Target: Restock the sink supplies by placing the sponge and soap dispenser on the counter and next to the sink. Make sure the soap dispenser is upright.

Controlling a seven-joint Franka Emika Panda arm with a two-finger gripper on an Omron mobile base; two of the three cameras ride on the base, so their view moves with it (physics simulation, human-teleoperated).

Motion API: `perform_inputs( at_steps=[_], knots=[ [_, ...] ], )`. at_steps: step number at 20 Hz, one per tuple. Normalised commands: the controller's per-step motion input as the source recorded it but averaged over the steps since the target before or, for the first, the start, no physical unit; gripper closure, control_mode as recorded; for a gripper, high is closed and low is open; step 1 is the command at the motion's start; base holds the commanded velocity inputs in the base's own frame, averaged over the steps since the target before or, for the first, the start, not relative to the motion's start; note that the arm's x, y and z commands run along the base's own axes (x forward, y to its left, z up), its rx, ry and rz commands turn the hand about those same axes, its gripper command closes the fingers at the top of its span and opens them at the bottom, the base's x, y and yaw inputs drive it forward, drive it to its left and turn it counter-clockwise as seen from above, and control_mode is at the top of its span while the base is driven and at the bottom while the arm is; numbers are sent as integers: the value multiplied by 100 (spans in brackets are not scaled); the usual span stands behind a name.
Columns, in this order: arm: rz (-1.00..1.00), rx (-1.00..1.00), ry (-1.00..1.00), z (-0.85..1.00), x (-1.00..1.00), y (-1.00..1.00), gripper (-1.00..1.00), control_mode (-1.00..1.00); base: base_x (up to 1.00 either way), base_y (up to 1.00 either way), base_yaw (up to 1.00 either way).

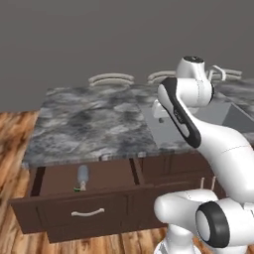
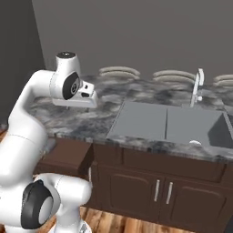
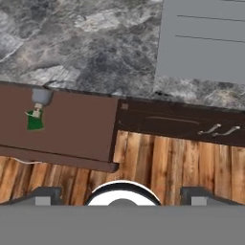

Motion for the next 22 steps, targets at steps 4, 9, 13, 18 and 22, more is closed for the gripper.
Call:
perform_inputs(
  at_steps=[4, 9, 13, 18, 22],
  knots=[
    [0, 0, 0, 0, 0, 0, -100, 100, 33, -51, 25],
    [0, 0, 0, 0, 0, 0, -100, 100, 10, -39, 37],
    [0, 0, 0, 0, 0, 0, -100, 100, 29, -38, 43],
    [0, 0, 0, 0, 0, 0, -100, 100, 35, -38, 42],
    [0, 0, 0, 0, 0, 0, -100, 100, 18, -49, 41]
  ],
)
